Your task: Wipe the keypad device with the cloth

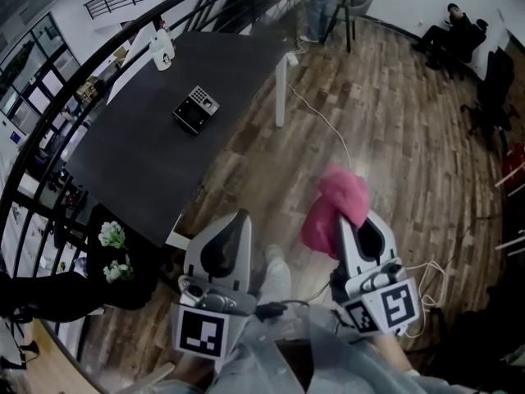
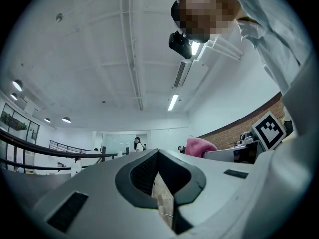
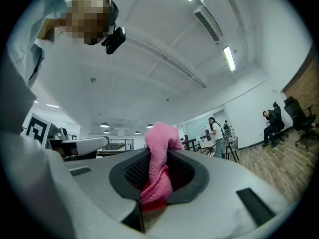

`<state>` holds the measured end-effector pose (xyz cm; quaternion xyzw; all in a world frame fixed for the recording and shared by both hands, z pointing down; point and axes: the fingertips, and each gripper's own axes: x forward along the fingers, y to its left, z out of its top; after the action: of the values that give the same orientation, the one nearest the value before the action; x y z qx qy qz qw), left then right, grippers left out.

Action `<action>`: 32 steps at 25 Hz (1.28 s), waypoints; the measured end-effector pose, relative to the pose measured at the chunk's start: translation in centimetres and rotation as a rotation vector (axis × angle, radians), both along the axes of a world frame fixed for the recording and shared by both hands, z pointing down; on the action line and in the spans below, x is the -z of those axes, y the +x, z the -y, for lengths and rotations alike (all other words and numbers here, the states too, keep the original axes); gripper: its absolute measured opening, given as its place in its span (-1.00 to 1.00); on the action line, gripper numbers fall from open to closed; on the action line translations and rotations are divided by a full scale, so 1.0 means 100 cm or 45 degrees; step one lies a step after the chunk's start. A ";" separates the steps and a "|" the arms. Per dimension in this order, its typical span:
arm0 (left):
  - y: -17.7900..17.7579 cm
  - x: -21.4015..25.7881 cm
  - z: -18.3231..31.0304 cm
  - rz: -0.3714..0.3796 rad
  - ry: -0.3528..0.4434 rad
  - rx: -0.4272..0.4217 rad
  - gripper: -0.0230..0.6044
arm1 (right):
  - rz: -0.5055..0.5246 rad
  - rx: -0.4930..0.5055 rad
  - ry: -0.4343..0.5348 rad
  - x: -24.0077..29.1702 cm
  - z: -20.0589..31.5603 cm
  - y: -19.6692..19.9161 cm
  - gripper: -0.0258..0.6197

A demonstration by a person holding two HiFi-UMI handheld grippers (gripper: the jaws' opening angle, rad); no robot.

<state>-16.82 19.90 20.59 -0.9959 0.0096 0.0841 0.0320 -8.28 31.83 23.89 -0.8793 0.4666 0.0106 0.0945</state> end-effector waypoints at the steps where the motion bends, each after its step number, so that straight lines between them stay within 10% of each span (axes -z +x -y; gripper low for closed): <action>1: 0.006 -0.001 0.003 0.003 -0.003 0.000 -0.92 | 0.004 0.000 -0.002 -0.001 0.003 0.006 -0.71; 32: 0.196 -0.007 0.119 0.052 -0.017 0.014 -0.92 | 0.052 0.055 -0.039 -0.014 0.126 0.195 -0.71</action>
<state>2.82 8.03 21.29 -0.9975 0.0148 0.0634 0.0261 11.23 19.28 25.25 -0.8704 0.4836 -0.0164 0.0909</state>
